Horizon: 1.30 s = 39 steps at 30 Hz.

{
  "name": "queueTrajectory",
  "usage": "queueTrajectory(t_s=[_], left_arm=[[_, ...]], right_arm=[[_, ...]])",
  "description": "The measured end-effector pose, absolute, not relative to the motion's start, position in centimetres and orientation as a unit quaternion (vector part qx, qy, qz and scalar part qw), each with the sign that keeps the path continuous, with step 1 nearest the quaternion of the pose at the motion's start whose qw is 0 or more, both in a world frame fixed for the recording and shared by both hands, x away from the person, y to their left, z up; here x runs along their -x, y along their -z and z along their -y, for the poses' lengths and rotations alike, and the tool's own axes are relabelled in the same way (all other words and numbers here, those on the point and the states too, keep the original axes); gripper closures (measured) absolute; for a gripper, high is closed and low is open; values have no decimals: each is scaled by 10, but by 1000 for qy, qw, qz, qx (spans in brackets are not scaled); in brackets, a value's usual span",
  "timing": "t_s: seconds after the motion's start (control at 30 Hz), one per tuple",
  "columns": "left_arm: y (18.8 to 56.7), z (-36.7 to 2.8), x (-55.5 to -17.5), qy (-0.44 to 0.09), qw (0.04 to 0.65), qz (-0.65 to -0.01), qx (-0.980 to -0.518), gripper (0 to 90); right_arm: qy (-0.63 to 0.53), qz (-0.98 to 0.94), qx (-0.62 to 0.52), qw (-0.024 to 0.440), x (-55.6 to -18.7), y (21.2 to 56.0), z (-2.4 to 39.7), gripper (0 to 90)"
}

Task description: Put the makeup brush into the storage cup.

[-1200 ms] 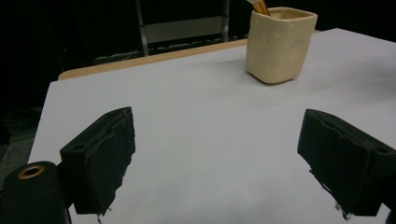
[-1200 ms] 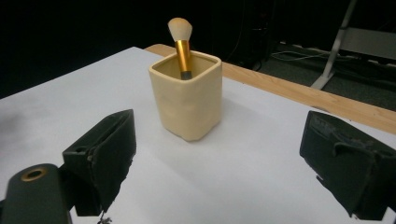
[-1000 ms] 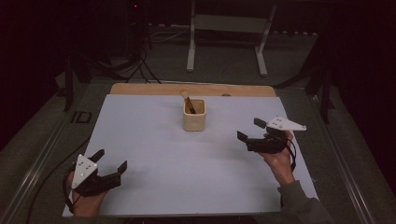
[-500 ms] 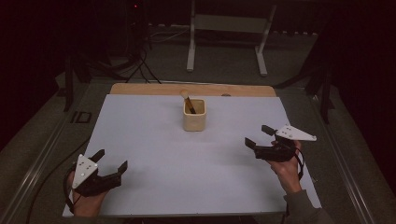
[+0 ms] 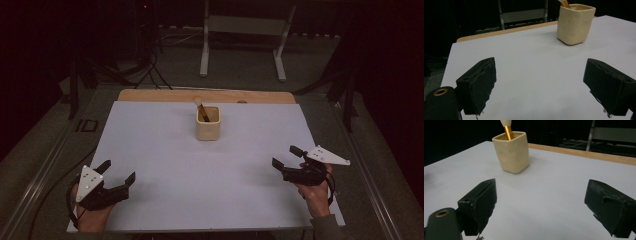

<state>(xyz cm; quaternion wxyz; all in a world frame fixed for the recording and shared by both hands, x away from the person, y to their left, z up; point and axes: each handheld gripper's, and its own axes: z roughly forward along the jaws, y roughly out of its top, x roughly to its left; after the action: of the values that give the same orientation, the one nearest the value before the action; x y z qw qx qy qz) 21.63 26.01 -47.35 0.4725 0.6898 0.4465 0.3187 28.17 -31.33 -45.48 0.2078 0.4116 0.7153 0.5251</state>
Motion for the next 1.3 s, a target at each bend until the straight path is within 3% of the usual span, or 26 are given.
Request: queueTrajectory(t_s=[1.3], left_arm=[[474,-267,-218,-323,468,-454,-686,117]], right_arm=[[-510,-704,-432,241,-226,475,353,106]])
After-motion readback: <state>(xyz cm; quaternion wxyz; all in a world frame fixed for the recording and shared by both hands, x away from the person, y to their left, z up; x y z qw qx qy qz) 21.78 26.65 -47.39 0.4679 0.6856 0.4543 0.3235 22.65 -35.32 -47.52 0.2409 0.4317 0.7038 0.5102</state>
